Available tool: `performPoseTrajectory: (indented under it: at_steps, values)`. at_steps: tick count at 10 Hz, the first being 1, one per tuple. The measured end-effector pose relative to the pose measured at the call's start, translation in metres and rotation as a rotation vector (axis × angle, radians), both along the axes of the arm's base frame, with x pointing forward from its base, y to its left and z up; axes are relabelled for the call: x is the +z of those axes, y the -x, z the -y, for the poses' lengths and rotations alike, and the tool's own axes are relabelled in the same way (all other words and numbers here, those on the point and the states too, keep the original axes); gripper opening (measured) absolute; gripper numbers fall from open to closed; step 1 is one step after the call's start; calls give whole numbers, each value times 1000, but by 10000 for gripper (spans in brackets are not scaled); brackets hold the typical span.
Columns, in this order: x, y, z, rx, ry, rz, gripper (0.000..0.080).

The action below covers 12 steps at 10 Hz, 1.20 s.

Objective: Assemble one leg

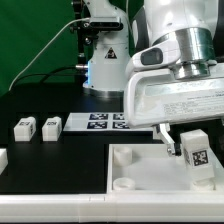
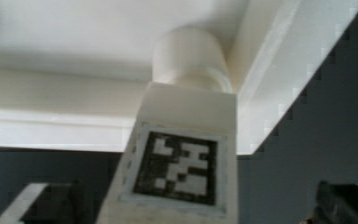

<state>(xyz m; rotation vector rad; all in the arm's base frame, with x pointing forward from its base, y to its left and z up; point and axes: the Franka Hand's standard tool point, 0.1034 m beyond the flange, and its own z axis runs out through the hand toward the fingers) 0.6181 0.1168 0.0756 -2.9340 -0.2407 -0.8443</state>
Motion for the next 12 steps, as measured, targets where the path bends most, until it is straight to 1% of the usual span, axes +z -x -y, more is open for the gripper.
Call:
performPoseTrajectory:
  at_steps: [7, 9, 10, 11, 12]
  values:
    - [2, 0, 1, 0, 1, -11, 648]
    - [20, 3, 4, 5, 7, -93, 648]
    - [25, 1, 6, 4, 8, -91, 648]
    - [22, 7, 8, 10, 15, -190, 648]
    - [37, -3, 11, 13, 22, -291, 648]
